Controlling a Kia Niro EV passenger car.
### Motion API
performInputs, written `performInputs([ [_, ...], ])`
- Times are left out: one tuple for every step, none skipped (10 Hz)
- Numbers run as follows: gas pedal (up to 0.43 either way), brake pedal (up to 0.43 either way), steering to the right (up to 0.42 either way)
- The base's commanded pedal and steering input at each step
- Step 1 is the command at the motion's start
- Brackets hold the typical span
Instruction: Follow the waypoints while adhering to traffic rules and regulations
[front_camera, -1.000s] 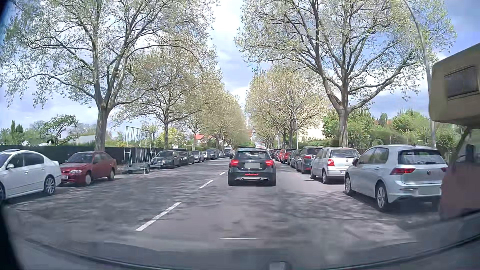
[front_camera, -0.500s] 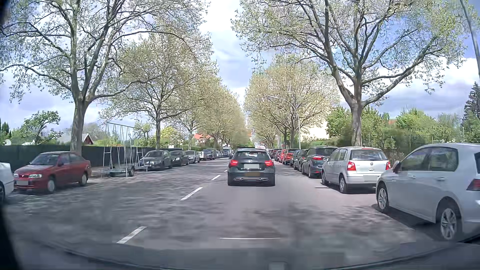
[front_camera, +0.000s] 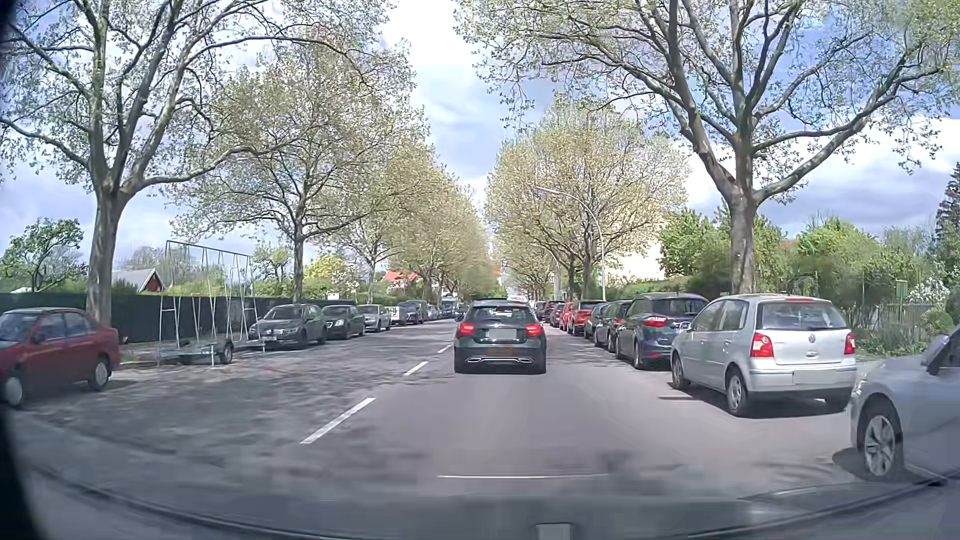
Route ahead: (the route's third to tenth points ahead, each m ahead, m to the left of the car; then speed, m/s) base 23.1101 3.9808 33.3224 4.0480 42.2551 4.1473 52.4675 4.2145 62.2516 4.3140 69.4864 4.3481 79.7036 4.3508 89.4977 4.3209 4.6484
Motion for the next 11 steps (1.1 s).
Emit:
performInputs([
  [0.177,0.024,0.002],
  [0.177,0.024,0.001],
  [0.177,0.024,-0.003],
  [0.177,0.024,-0.007],
  [0.157,0.024,-0.008],
  [0.15,0.024,-0.006],
  [0.138,0.024,-0.003],
  [0.138,0.024,0.002],
  [0.138,0.024,0.004],
  [0.157,0.024,0.003],
  [0.169,0.024,0.002],
])
